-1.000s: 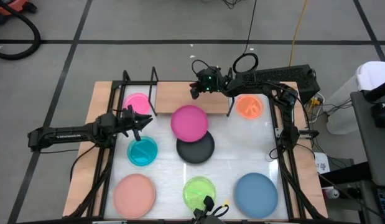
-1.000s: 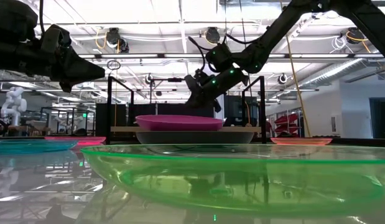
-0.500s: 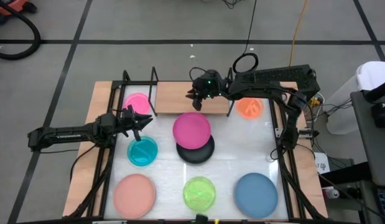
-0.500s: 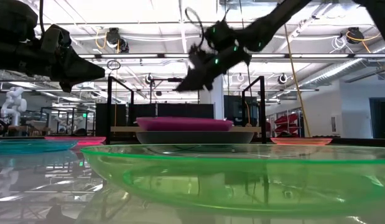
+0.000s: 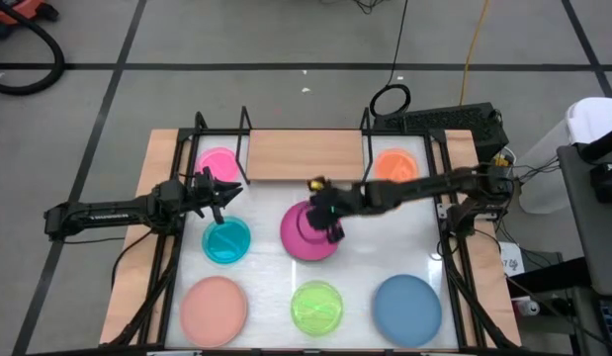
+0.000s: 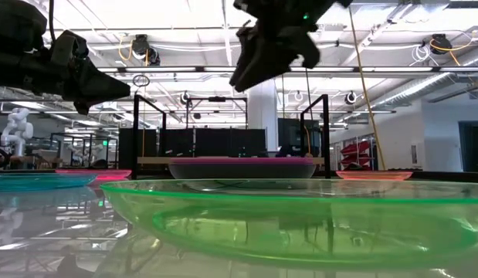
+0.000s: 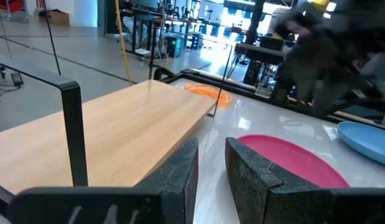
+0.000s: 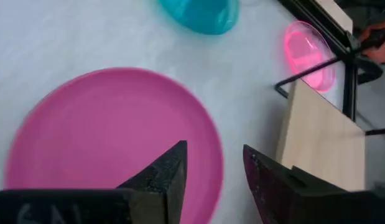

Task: Place and stack plates onto a shelf
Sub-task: Put the pink plate on the shelf

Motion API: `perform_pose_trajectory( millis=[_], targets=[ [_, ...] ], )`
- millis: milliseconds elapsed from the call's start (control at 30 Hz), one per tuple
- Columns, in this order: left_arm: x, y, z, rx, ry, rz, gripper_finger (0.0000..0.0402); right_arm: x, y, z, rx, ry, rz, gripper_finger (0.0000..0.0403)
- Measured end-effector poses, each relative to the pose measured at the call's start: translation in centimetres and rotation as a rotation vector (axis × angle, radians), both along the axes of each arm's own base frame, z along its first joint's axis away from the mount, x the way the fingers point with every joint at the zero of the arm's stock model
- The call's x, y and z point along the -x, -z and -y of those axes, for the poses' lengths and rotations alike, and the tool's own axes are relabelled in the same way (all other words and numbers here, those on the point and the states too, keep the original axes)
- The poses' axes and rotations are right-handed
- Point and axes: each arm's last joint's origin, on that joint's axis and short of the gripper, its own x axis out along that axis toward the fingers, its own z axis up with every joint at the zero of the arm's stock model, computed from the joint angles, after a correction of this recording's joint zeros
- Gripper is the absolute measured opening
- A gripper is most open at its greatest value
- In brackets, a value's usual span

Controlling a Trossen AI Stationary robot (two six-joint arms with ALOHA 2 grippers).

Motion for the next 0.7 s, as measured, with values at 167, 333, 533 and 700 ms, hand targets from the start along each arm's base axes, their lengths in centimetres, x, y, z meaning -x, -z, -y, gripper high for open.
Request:
perform_pose_trajectory(
  millis=[167,333,533,700],
  targets=[
    [0.0,0.0,0.0,0.000,0.000,0.000,0.0084,1.2,2.1,-2.9,0.032,-0.024,-0.076,0.0150],
    [0.0,0.0,0.0,0.000,0.000,0.000,0.0084,2.6,4.5,-2.4,-0.027,0.096,-0.169,0.0150],
    [0.0,0.0,0.0,0.000,0.000,0.000,0.0084,4.0,6.8,-0.9,-0.040,0.165,-0.260,0.0149],
    [0.0,0.0,0.0,0.000,0.000,0.000,0.0084,5.1,8.2,-1.7,-0.041,0.098,-0.328,0.0149]
  ],
)
